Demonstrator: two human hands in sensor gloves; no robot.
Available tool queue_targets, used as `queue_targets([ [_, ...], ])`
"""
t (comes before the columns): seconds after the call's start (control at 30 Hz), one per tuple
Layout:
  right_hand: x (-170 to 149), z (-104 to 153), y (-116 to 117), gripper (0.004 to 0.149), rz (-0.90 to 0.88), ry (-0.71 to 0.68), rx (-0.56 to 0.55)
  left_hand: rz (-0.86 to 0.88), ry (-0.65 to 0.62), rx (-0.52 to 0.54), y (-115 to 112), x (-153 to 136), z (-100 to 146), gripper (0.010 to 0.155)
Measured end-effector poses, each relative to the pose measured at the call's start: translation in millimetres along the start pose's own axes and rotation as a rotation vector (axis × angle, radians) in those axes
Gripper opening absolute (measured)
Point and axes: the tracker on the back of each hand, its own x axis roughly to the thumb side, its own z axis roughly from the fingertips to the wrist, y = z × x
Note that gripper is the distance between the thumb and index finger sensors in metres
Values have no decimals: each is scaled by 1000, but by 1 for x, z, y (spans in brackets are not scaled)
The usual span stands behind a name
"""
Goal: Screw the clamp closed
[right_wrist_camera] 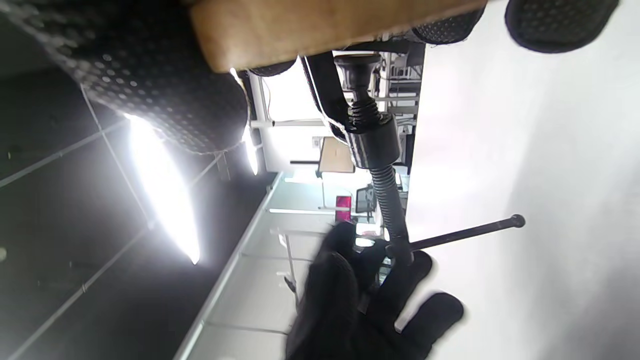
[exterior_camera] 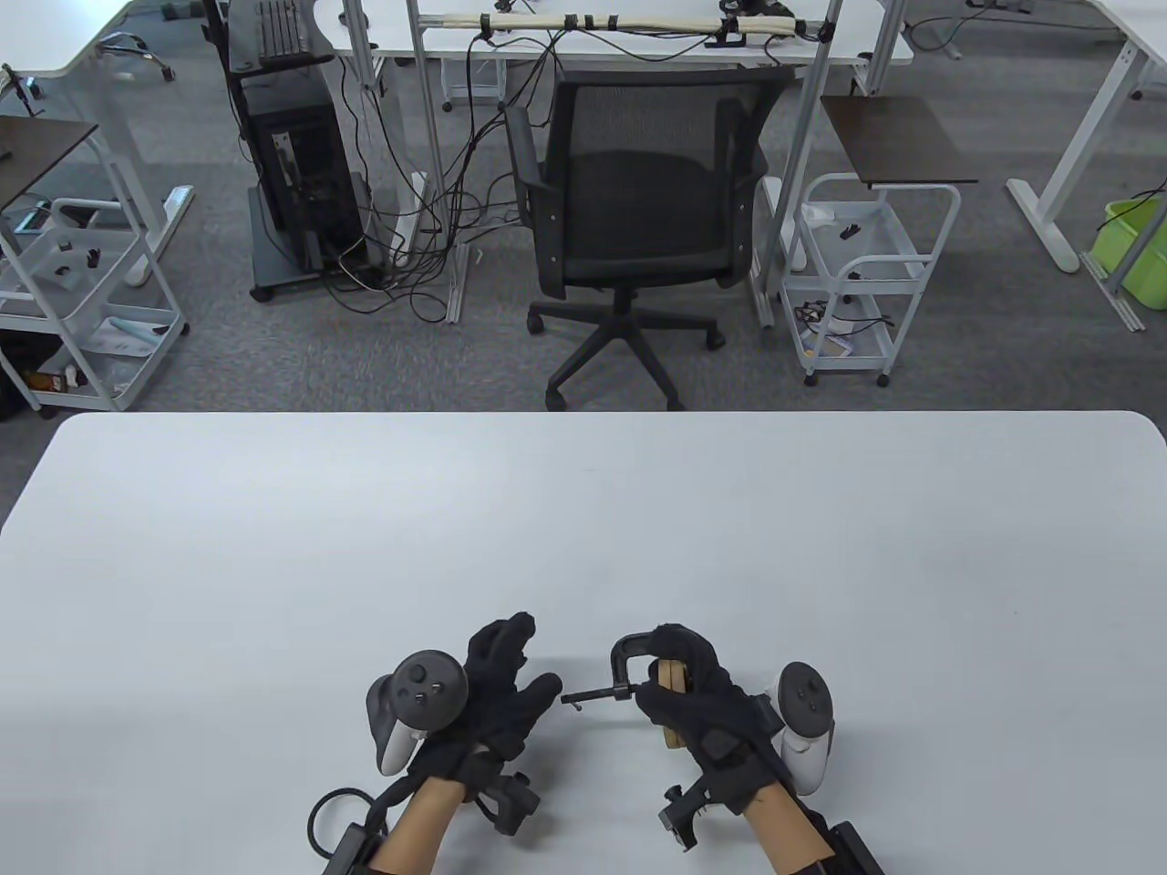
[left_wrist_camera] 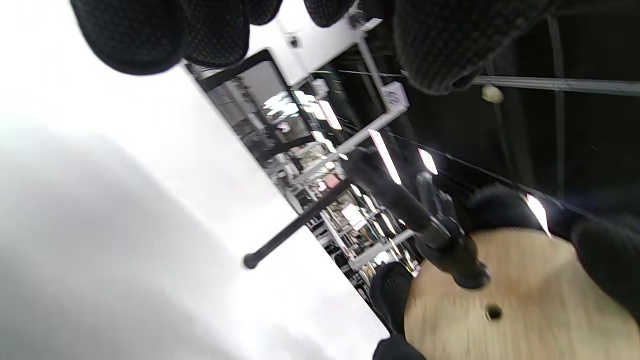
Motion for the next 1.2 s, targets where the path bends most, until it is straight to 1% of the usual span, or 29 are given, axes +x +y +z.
queue_targets([
  [0.07, -1, 2, -4, 73, -31, 11, -22, 102, 92, -2, -4, -10, 0, 69],
  [0.1, -1, 3, -5, 74, -42, 11, -26, 136, 110, -9, -6, -12, 0, 62],
  [0.13, -1, 3, -6, 74, -51, 11, -24, 168, 131, -39, -8, -14, -1, 58],
  [0.17, 0, 4, -7, 74, -59, 8, -20, 206, 153, -99, -12, -15, -1, 59],
  [0.23, 2, 4, -6, 74, -77, 6, -16, 259, 202, -264, -20, -17, -2, 66],
  [0.27, 2, 5, -5, 74, -88, 6, -17, 279, 204, -321, -23, -18, -2, 68],
  [0.3, 2, 5, -4, 74, -99, 8, -14, 301, 200, -350, -27, -19, -2, 70],
  [0.37, 2, 7, -2, 74, -113, 11, -5, 346, 223, -336, -31, -22, -1, 72],
  [0.43, 2, 8, 2, 74, -126, 13, 5, 382, 232, -347, -33, -23, -1, 74],
  [0.53, 2, 10, 6, 74, -133, 10, 11, 409, 206, -360, -33, -23, -2, 70],
  [0.6, 2, 10, 8, 75, -133, 12, 15, 411, 185, -334, -32, -23, -2, 64],
  [0.63, 2, 11, 8, 74, -133, 13, 15, 412, 166, -331, -32, -22, -2, 64],
  [0.67, 2, 11, 9, 75, -135, 15, 15, 411, 152, -328, -31, -21, -2, 60],
  [0.8, 2, 11, 9, 74, -143, 20, 13, 386, 91, -308, -31, -15, -3, 57],
  [0.9, 3, 12, 9, 75, -144, 20, 8, 363, 68, -323, -32, -13, -4, 60],
  [1.03, 3, 12, 8, 75, -150, 21, 3, 355, 33, -312, -33, -12, -5, 61],
  [1.2, 4, 12, 8, 75, -159, 24, -1, 286, -12, -241, -30, -7, -4, 58],
])
